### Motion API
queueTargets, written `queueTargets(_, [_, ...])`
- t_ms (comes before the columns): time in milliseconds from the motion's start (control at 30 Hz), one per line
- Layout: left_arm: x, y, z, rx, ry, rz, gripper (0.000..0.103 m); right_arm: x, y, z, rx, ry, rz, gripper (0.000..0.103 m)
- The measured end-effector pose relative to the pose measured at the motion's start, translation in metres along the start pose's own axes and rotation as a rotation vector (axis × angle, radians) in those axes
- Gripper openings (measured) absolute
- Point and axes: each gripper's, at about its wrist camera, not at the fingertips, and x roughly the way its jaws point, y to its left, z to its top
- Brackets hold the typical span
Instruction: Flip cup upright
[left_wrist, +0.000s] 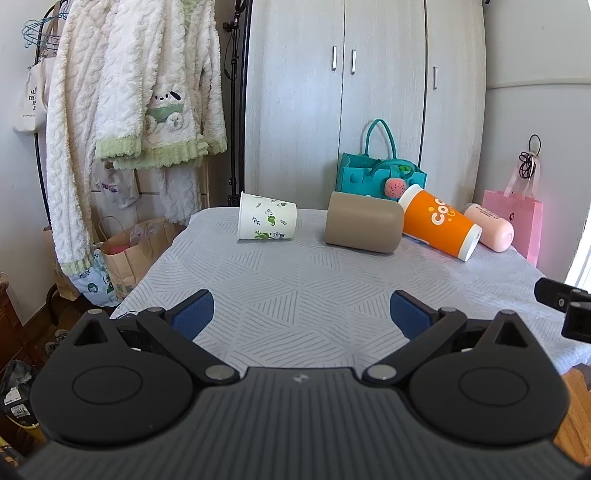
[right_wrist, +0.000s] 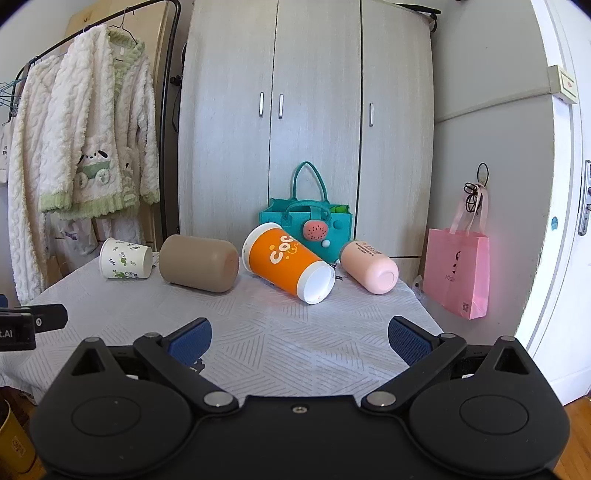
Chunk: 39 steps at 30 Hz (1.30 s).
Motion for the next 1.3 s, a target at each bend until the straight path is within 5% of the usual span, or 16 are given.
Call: queueTargets(1300, [-0.0066, -0.0063, -0.0050, 0.027, 0.010, -0.017, 0.103, 0.0007, -0.0008, -0.0006, -0.007, 0.007, -0.008, 0.103])
